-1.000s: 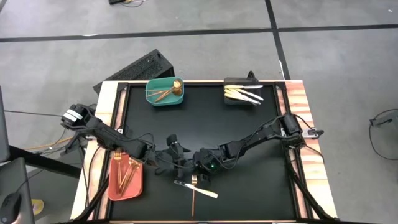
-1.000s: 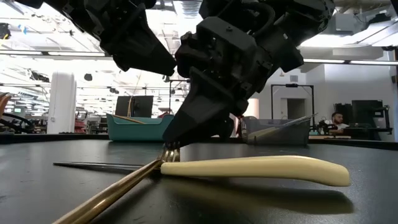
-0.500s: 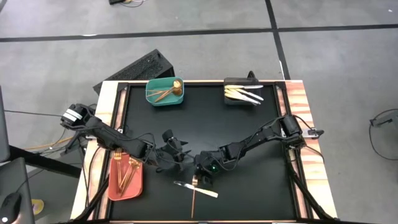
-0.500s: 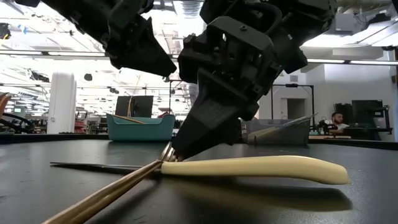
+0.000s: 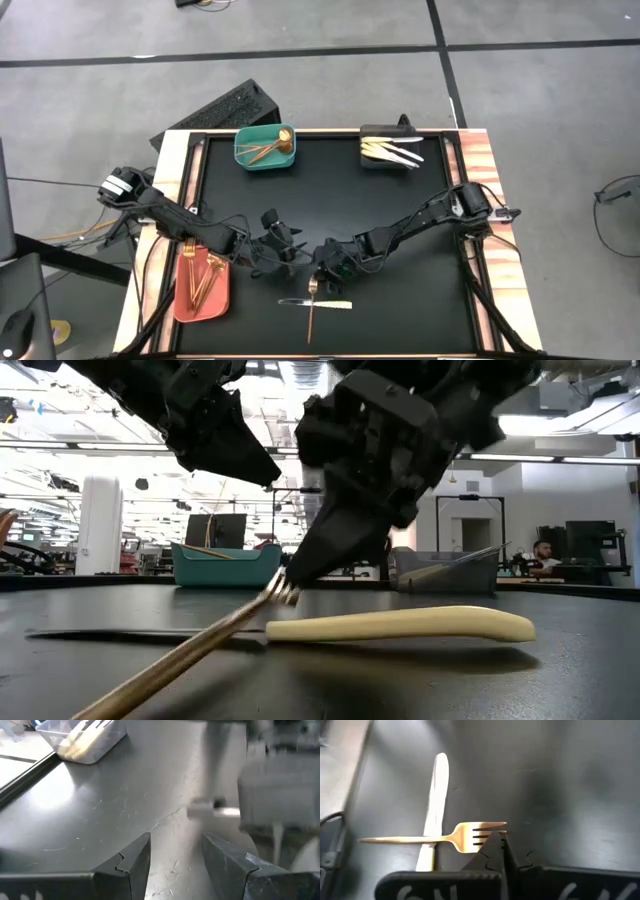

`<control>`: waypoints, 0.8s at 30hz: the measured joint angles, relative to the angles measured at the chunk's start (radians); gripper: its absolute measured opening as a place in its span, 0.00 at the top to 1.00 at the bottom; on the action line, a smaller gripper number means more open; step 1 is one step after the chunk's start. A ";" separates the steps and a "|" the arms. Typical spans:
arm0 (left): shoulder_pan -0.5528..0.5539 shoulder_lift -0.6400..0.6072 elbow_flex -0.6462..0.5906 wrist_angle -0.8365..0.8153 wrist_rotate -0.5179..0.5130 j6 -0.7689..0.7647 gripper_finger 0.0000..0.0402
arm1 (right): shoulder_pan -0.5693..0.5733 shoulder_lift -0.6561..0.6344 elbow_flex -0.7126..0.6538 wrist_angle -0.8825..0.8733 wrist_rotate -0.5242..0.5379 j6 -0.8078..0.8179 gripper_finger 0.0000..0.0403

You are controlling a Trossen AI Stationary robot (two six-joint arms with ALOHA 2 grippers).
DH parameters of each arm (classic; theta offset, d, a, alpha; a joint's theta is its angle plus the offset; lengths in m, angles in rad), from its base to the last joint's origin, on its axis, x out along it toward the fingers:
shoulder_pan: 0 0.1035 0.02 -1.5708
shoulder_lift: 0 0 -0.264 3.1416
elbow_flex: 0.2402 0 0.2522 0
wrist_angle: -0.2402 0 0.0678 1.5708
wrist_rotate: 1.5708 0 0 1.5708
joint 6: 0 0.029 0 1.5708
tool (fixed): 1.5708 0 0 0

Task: Sort silverware by color (type)
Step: Put the gold fork into the orange bin

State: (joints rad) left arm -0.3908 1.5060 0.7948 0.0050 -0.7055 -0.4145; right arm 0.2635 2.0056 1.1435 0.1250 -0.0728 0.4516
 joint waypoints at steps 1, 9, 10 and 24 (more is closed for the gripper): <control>0.000 0.000 0.000 0.000 0.009 0.002 0.60 | 0.005 -0.018 0.000 -0.027 0.029 -0.011 0.98; 0.000 0.001 -0.001 0.050 0.136 -0.002 0.60 | 0.084 -0.221 0.000 -0.283 0.390 -0.044 0.99; -0.001 0.001 -0.001 0.062 0.137 -0.002 0.60 | 0.095 -0.242 0.000 -0.304 0.442 -0.045 0.99; 0.014 0.001 -0.001 0.263 0.222 0.089 0.60 | 0.176 -0.316 -0.001 -0.280 0.760 -0.252 0.99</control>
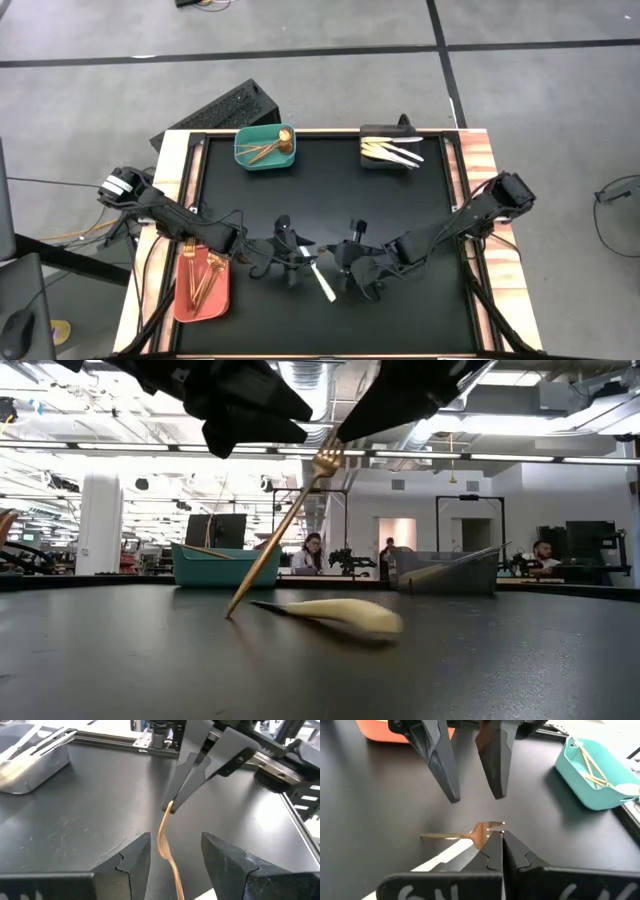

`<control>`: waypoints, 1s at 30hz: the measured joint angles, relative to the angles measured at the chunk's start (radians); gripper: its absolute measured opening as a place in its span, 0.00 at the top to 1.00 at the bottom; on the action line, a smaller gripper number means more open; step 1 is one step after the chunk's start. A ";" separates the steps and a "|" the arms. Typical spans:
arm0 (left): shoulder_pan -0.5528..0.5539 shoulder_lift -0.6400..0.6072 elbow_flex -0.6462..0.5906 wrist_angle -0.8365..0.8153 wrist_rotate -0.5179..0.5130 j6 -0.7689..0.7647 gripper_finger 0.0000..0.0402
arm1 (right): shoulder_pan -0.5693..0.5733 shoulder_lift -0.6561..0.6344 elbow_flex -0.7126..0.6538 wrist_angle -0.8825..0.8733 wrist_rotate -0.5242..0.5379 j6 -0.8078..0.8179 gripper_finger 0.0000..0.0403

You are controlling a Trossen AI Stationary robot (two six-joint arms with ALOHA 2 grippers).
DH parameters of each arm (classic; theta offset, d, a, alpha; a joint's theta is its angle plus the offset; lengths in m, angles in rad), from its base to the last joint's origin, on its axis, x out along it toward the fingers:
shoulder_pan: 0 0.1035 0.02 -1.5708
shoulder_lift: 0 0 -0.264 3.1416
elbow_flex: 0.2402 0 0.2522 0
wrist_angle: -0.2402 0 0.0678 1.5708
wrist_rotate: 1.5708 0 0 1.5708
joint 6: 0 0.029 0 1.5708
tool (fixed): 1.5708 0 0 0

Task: Sort silverware by color (type)
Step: Put the gold fork into the orange bin

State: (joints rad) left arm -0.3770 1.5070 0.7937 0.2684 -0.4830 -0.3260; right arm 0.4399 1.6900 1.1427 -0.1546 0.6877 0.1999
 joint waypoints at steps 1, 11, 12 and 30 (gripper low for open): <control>0.003 0.000 0.000 0.000 0.001 0.000 0.60 | -0.003 0.007 0.000 0.011 0.002 -0.006 0.99; 0.019 0.000 0.000 -0.040 0.006 -0.010 0.60 | 0.031 0.013 -0.001 0.108 0.122 -0.153 0.99; 0.019 0.000 0.000 -0.040 0.007 -0.010 0.60 | 0.034 0.013 -0.001 0.121 0.124 -0.170 0.99; 0.019 0.000 0.000 -0.053 0.007 -0.010 0.82 | 0.038 0.013 -0.001 0.207 0.173 -0.251 0.99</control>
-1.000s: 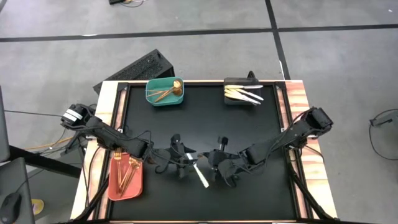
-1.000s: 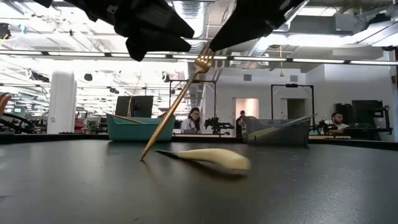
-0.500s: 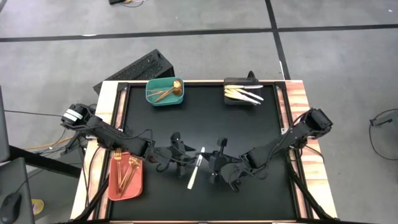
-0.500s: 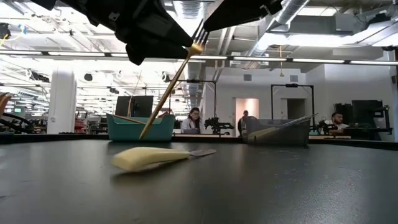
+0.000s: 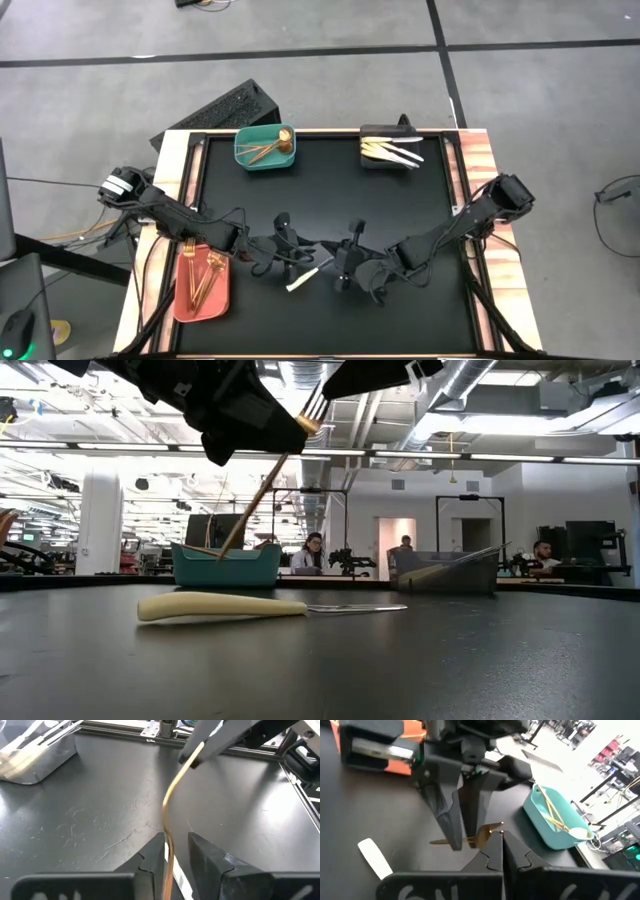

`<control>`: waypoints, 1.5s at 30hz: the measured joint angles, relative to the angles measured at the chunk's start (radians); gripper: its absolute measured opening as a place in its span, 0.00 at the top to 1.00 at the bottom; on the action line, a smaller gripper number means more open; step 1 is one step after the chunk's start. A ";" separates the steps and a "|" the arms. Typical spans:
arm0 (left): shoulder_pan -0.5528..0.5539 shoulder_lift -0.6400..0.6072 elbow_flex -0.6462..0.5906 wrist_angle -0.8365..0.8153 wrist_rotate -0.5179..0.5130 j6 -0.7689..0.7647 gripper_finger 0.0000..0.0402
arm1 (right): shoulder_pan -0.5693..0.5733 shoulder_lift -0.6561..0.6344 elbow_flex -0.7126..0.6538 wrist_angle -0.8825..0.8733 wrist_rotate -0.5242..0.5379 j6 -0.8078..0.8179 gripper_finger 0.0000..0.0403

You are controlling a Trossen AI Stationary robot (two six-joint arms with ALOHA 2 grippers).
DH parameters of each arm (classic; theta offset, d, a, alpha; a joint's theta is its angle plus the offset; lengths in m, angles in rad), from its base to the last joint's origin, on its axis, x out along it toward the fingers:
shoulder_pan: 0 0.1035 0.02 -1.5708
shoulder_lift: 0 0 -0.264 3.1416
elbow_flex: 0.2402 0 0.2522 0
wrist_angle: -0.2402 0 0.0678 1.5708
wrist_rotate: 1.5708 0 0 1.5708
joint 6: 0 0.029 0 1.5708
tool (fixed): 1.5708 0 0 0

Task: Sort silverware by color (type)
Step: Put the gold fork into the orange bin

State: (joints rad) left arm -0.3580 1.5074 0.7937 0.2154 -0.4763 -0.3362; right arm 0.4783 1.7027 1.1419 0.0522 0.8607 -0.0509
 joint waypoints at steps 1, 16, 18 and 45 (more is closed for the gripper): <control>0.000 0.000 0.000 0.000 0.000 0.000 0.83 | 0.000 0.000 0.000 0.013 0.001 -0.011 0.99; -0.036 -0.129 0.062 -0.532 -0.141 -0.194 0.99 | -0.050 -0.003 0.002 0.056 0.029 0.105 0.84; -0.067 -0.184 0.111 -0.726 -0.183 -0.372 0.99 | -0.074 -0.002 0.002 0.040 0.029 0.114 0.81; -0.600 -0.219 0.127 -1.534 -0.263 -1.629 0.98 | -0.147 0.004 0.001 -0.066 -0.082 0.261 0.72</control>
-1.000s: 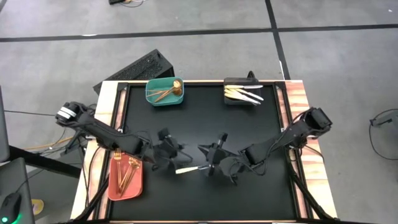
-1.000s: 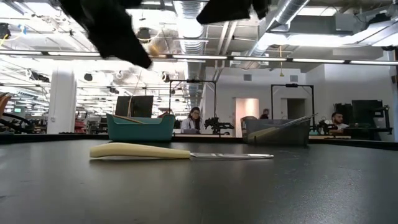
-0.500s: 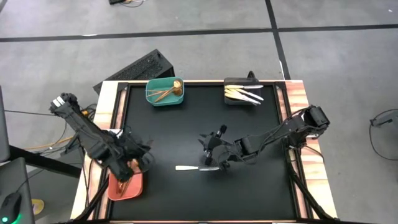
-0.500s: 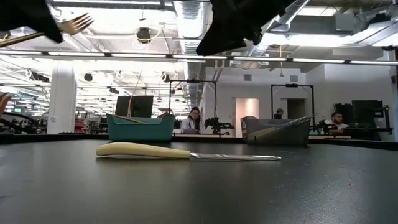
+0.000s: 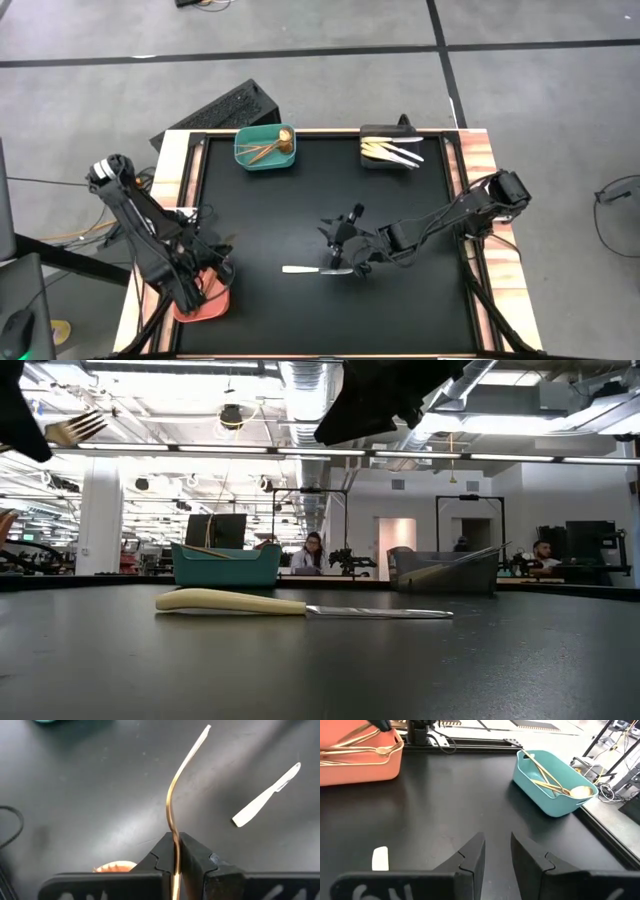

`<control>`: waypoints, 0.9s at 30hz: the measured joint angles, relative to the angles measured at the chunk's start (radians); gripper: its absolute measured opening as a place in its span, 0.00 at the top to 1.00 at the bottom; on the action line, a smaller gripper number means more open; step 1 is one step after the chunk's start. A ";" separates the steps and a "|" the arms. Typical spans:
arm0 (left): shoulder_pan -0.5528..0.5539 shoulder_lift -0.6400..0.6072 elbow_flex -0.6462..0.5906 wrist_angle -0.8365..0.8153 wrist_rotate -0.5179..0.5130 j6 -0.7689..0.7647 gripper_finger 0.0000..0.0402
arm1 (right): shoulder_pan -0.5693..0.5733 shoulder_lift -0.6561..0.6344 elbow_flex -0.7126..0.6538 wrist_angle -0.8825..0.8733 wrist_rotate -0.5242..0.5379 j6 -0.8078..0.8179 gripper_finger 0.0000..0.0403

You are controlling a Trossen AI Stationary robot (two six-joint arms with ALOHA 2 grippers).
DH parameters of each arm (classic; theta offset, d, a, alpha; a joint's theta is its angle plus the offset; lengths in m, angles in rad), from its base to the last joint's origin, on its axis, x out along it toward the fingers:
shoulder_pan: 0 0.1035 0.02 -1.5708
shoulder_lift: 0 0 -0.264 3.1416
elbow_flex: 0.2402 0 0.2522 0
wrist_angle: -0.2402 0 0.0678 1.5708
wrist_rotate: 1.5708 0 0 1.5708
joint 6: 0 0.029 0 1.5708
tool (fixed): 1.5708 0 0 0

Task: Sort silverware by color (type)
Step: Put the gold fork into the orange bin

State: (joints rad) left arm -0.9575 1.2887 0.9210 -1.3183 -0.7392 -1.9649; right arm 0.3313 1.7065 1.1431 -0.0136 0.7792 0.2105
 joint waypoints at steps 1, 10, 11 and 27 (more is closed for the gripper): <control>-0.004 0.010 -0.004 0.002 0.004 -0.013 0.98 | 0.000 0.000 0.000 0.000 0.000 0.000 0.72; -0.010 0.069 -0.013 0.000 0.054 -0.065 0.98 | 0.000 0.000 0.000 0.000 0.000 0.002 0.72; -0.010 0.073 -0.013 0.000 0.053 -0.066 0.98 | 0.000 0.000 0.000 0.000 0.000 0.002 0.72; -0.010 0.094 -0.014 0.008 0.052 -0.101 0.90 | 0.000 0.000 0.000 -0.001 -0.001 0.002 0.72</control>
State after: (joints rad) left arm -0.9676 1.3823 0.9073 -1.3106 -0.6870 -2.0655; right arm 0.3313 1.7065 1.1431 -0.0151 0.7784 0.2123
